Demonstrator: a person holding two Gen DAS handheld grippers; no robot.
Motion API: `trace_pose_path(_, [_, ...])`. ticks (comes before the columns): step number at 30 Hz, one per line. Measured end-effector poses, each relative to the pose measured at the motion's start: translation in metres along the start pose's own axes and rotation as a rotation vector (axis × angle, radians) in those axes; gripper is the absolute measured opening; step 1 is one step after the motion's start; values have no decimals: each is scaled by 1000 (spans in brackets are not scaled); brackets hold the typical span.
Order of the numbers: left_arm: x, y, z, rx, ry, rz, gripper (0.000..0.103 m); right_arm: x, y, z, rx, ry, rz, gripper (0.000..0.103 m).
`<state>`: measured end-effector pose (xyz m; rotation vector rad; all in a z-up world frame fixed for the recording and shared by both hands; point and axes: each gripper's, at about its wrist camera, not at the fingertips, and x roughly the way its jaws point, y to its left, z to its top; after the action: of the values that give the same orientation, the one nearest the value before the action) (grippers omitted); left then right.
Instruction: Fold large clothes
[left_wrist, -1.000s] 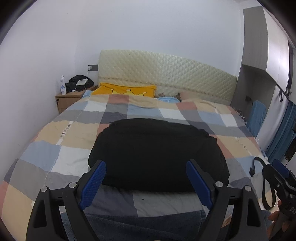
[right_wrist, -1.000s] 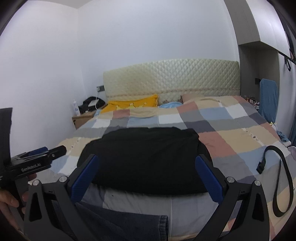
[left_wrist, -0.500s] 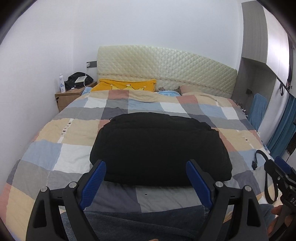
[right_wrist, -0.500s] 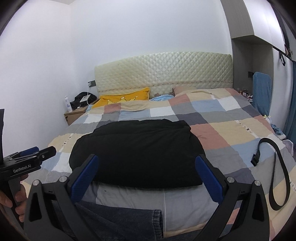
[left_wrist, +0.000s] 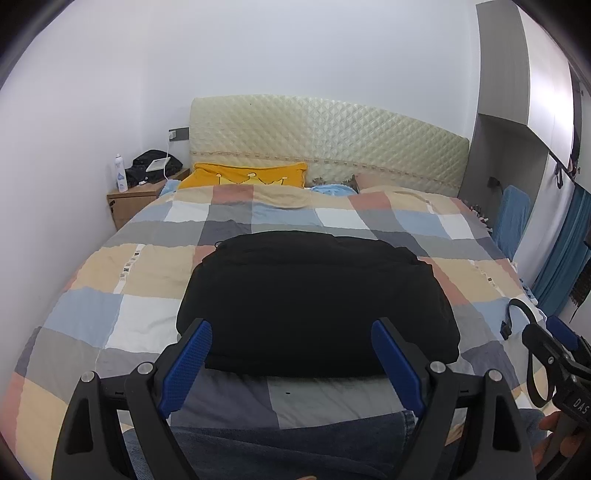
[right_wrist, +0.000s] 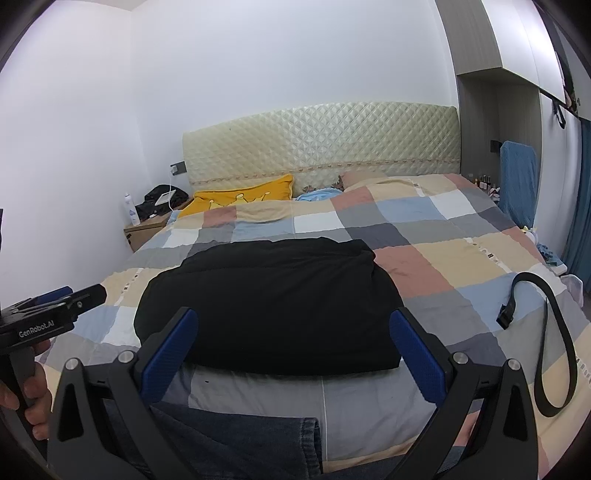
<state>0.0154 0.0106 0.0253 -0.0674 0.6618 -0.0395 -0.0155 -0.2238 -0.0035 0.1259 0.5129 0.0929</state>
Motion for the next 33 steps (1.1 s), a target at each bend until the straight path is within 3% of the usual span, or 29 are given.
trace_pose_path(33, [5, 7, 2, -4, 30, 3, 88, 4, 3, 3, -15, 6, -22, 103])
